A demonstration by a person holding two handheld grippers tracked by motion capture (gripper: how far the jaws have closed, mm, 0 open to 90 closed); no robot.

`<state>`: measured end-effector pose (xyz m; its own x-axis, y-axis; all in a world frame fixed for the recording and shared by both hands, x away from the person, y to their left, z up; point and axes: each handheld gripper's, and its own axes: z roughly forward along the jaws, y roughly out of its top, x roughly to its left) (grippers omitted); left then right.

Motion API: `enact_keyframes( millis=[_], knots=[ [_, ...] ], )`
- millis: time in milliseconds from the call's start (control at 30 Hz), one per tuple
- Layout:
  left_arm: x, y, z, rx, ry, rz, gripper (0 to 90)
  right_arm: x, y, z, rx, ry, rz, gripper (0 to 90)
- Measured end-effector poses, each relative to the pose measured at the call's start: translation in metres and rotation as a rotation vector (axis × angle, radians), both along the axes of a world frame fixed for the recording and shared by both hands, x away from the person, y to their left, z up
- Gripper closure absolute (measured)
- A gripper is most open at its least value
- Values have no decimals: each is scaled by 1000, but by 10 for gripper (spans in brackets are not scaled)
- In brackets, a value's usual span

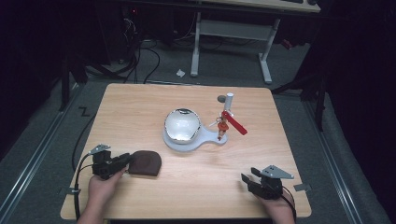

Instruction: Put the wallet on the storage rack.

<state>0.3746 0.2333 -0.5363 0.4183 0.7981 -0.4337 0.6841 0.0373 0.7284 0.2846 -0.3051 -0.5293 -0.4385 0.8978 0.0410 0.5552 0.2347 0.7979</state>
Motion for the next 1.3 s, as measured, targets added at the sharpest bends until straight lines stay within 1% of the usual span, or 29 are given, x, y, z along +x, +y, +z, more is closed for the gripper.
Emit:
enact_keyframes(
  millis=[33, 100, 200, 267, 333, 467, 600, 633, 667, 700, 833, 867, 967, 1033, 1100, 1233, 1300],
  knots=[
    [-1, -1, 0, 6, -6, 0, 731, 0, 0, 0, 0, 2, 0, 481],
    [-3, -3, 0, 18, -23, 0, 757, 0, 1, 0, 0, 3, -1, 481],
    [-3, -2, -1, 12, -24, -2, 775, 0, 1, 0, -1, 1, 1, 482],
    [-4, -3, -1, 22, -30, 0, 787, 0, 1, 0, -2, 1, 1, 482],
    [-5, -3, -1, 34, -40, 3, 835, 0, 1, 0, -3, 1, 1, 482],
    [-8, -6, 0, 71, -68, 4, 857, 0, 0, 0, -2, 1, -3, 482],
    [-12, -6, 2, 77, -85, 4, 863, 0, -1, 0, 1, 0, -6, 483],
    [-14, -6, 3, 80, -96, 6, 863, 0, -1, 0, 1, -2, -6, 483],
    [-17, -5, 4, 72, -106, 14, 864, 0, -1, 1, 2, -2, -7, 483],
    [-19, -4, 6, 67, -114, 13, 865, 0, -1, 1, 2, -3, -6, 483],
    [-29, -4, 16, 68, -177, 28, 868, 0, -2, 1, 2, -6, -7, 483],
    [-31, -4, 18, 62, -189, 25, 868, 0, -2, 1, 3, -6, -7, 483],
    [-35, -6, 24, 67, -228, 28, 869, 0, -3, 1, 4, -7, -7, 483],
    [-38, -7, 27, 59, -250, 30, 870, 0, -3, 2, 6, -11, -5, 484],
    [-40, -9, 31, 66, -273, 31, 871, -1, -4, 2, 8, -13, -9, 484],
    [-44, -10, 35, 64, -301, 33, 872, 0, -5, 2, 15, -11, -15, 484],
    [-45, -10, 37, 60, -309, 32, 873, 0, -6, 2, 17, -12, -16, 485]
  ],
)
